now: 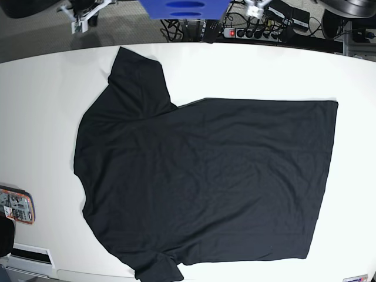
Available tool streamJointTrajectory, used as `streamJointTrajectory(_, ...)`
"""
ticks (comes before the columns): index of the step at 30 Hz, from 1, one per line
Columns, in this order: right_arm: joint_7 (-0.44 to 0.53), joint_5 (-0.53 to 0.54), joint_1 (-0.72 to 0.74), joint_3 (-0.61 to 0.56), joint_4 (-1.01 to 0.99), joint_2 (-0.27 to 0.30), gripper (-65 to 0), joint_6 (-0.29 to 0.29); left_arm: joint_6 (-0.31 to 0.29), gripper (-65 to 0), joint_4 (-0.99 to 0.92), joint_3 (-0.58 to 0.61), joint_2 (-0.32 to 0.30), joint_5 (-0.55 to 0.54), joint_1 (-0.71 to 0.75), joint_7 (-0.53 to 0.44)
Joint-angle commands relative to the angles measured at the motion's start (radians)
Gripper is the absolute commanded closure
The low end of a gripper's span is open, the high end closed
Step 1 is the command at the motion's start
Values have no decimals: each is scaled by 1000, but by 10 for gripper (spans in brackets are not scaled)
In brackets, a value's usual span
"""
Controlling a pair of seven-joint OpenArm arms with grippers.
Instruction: Fold the T-shirt properly
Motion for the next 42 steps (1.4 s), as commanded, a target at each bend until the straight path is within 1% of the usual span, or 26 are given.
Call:
streamJointTrajectory(1, -12, 5, -27, 19, 28, 9, 0, -3, -3, -145, 45, -25, -8, 6, 29, -9)
streamJointTrajectory(4, -63, 5, -30, 65, 106, 9, 0, -3, -3, -145, 107, -93, -8, 9, 72, -9)
streamJointTrajectory(8, -102, 5, -43, 151, 205, 9, 0, -3, -3, -145, 177, -126, -8, 68, 97, 0)
streamJointTrajectory(12, -162, 5, -43, 217, 298, 9, 0, -3, -3, -145, 260, -162, -6, 94, 97, 109)
streamJointTrajectory(16, -210, 5, -43, 263, 367, 9, 0, -3, -3, -145, 322, -215, -6, 94, 100, 127)
streamJointTrajectory(21, -219, 5, -43, 279, 406, 9, 0, -3, -3, -145, 369, -232, -6, 94, 100, 129)
streamJointTrajectory(27, -237, 5, -46, 324, 453, 7, 0, -3, -3, -145, 392, -231, -6, 89, 101, 129)
streamJointTrajectory(30, -237, 5, -50, 350, 482, 7, 0, -3, -3, -145, 441, -237, -6, 92, 121, 129)
streamJointTrajectory(34, -237, 5, -87, 387, 490, 4, 0, -3, -3, -145, 458, -320, -6, 92, 143, 129)
streamJointTrajectory(37, -237, 3, -98, 408, 516, 7, 0, -3, -3, -145, 461, -409, -6, 92, 167, 123)
streamJointTrajectory(40, -237, 2, -92, 445, 531, 10, 0, -3, -3, -145, 463, -484, -6, 91, 167, 123)
streamJointTrajectory(42, -239, 2, -58, 454, 533, 21, 0, 5, -4, -145, 463, -508, -6, 91, 164, 123)
